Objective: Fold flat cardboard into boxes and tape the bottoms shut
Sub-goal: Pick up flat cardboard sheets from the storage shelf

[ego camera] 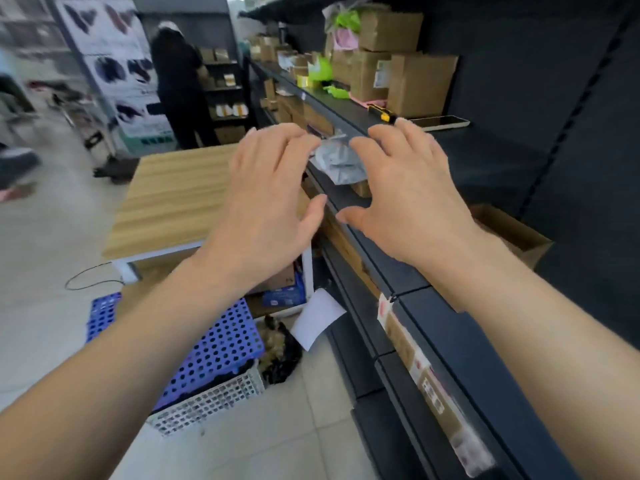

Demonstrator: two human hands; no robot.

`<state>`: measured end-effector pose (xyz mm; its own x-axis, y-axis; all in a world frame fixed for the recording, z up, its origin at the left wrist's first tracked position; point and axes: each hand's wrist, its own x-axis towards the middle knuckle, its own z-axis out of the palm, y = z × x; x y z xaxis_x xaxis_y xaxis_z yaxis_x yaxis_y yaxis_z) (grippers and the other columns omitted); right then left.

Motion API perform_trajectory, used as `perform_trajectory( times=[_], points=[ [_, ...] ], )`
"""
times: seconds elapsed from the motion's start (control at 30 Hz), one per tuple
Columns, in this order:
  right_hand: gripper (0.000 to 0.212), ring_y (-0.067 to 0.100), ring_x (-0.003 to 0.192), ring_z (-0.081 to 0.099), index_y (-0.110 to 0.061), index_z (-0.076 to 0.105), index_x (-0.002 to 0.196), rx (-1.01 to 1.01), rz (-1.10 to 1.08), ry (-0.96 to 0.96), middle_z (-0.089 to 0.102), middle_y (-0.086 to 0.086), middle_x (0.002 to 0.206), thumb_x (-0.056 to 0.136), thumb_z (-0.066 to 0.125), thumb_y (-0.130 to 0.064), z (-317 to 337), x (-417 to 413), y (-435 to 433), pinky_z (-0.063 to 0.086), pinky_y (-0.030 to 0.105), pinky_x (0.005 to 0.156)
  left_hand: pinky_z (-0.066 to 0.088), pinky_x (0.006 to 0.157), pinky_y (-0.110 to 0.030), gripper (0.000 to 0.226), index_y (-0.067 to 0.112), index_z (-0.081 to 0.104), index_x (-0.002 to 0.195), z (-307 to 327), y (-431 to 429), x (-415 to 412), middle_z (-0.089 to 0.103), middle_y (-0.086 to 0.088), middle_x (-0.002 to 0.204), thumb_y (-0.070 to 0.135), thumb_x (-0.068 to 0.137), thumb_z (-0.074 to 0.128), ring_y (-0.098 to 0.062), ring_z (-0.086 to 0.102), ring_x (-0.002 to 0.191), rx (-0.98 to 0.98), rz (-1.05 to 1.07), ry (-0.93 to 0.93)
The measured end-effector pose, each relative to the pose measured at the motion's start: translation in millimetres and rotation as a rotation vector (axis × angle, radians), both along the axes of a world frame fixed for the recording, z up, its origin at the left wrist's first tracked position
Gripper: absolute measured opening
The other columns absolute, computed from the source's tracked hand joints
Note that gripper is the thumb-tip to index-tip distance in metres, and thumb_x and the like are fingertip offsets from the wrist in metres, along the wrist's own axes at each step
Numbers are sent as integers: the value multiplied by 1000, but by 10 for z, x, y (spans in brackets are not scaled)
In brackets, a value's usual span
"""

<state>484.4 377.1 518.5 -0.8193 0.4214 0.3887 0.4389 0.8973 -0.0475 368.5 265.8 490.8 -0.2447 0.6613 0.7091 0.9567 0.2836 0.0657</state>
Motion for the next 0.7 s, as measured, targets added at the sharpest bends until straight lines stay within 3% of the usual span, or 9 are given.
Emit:
perform_trajectory(
  times=[0.17, 0.33, 0.5, 0.7],
  points=[
    [73, 28, 142, 18, -17, 35, 142, 52, 153, 33, 34, 5, 147, 82, 67, -42, 79, -494, -474, 15, 43, 117, 27, 104, -34, 52, 2, 50, 125, -15, -609, -330, 50, -16, 125, 26, 80, 58, -30, 42, 120, 16, 154, 29],
    [77, 29, 144, 14, -16, 31, 145, 45, 284, -13, 30, 6, 149, 82, 67, -43, -51, -1288, -1090, 13, 43, 118, 33, 101, -42, 54, 2, 51, 124, -192, -1360, -901, 50, -19, 125, 33, 79, 50, -35, 46, 117, -3, 324, -37],
    [77, 28, 144, 13, -15, 31, 146, 33, 380, -51, 29, 6, 151, 84, 66, -42, -207, -2181, -1697, 11, 41, 117, 30, 104, -39, 54, 1, 51, 125, -359, -2080, -1602, 50, -18, 128, 30, 80, 54, -36, 46, 121, -16, 459, -82],
    [68, 29, 139, 24, -14, 36, 142, -95, 400, -138, 36, 8, 147, 85, 66, -37, -615, -3164, -2027, 19, 40, 113, 36, 99, -42, 50, -1, 52, 124, -706, -2468, -2470, 51, -20, 125, 23, 81, 58, -37, 49, 115, -44, 507, -171]
  ],
)
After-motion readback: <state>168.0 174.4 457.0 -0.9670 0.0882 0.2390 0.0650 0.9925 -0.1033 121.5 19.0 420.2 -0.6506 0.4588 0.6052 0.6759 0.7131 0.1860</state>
